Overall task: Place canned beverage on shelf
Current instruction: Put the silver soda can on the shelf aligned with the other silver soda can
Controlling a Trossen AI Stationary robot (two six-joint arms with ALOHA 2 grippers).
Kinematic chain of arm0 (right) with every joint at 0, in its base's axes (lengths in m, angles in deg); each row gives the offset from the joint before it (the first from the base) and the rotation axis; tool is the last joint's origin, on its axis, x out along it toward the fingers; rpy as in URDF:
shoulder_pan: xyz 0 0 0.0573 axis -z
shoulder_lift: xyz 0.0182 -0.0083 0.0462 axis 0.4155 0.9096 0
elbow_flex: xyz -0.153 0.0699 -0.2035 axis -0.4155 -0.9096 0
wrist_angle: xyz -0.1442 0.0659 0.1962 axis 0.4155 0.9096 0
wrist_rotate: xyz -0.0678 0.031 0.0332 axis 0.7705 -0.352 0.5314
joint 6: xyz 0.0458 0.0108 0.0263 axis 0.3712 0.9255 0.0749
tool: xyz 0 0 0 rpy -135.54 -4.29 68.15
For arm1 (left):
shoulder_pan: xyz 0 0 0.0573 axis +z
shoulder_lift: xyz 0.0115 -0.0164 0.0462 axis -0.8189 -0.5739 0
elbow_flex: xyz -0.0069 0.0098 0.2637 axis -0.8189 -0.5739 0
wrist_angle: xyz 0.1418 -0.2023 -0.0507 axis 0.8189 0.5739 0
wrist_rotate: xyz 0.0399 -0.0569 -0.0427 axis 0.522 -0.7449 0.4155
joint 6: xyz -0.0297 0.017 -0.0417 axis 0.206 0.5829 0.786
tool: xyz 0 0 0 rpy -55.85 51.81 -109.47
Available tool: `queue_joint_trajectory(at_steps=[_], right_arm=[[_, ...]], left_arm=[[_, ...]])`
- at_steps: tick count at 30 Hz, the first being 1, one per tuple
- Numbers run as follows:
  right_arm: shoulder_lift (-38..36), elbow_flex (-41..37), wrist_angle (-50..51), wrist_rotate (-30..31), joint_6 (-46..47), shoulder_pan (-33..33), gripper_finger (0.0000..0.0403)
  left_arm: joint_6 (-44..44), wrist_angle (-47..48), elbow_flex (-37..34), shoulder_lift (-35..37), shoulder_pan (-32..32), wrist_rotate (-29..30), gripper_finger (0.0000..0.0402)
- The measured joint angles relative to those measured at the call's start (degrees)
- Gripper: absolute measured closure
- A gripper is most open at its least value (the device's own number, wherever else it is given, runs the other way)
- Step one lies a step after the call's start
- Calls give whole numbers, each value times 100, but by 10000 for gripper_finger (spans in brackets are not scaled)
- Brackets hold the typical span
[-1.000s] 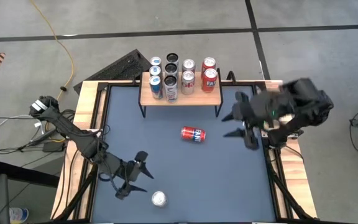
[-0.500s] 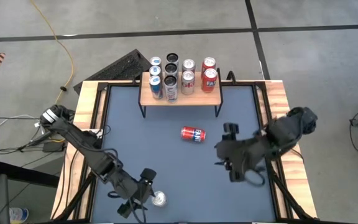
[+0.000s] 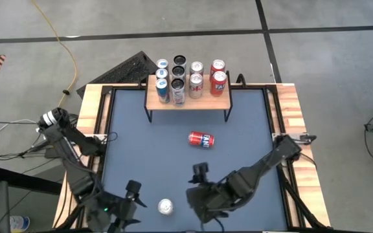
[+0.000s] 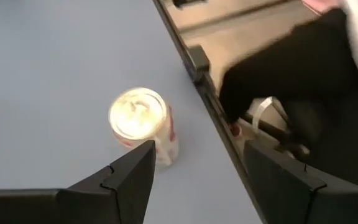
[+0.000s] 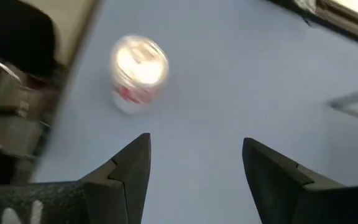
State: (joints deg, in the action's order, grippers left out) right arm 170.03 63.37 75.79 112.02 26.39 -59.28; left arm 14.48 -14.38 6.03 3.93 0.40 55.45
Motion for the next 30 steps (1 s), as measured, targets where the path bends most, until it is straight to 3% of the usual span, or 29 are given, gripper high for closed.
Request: queue_joint_trajectory(at_steps=[2, 5, 12, 14, 17, 21, 25, 27, 30], right_arm=[[88, 0, -378, -186, -182, 11, 168], [74, 0, -775, -395, -214, -3, 168], [75, 4, -1272, -597, -1, -46, 168], [75, 7, -1121, -653, 166, -67, 168], [75, 7, -95, -539, 489, -217, 168], [-35, -7, 1208, 593, 1602, -914, 168], [-236, 11, 2016, 2454, 3461, -2025, 168], [-168, -78, 1759, 3131, 3979, -2360, 168], [64, -411, 1143, 3467, 3898, -2500, 168]], left_arm=[[-2, -48, 0, 0, -188, 428, 166], [-121, -607, -300, 4, -321, 557, 167], [-387, -3754, -1887, -2, -163, -133, 167], [-209, -4033, -2164, -2, -97, -31, 167], [165, -4115, -2289, -2, -31, 141, 167], [334, -4503, -2302, -2, -108, 361, 167], [203, -5093, -2297, 0, -239, 693, 167], [232, -5156, -2297, 0, -292, 936, 167], [317, -5156, -2297, 0, -358, 1297, 167]])
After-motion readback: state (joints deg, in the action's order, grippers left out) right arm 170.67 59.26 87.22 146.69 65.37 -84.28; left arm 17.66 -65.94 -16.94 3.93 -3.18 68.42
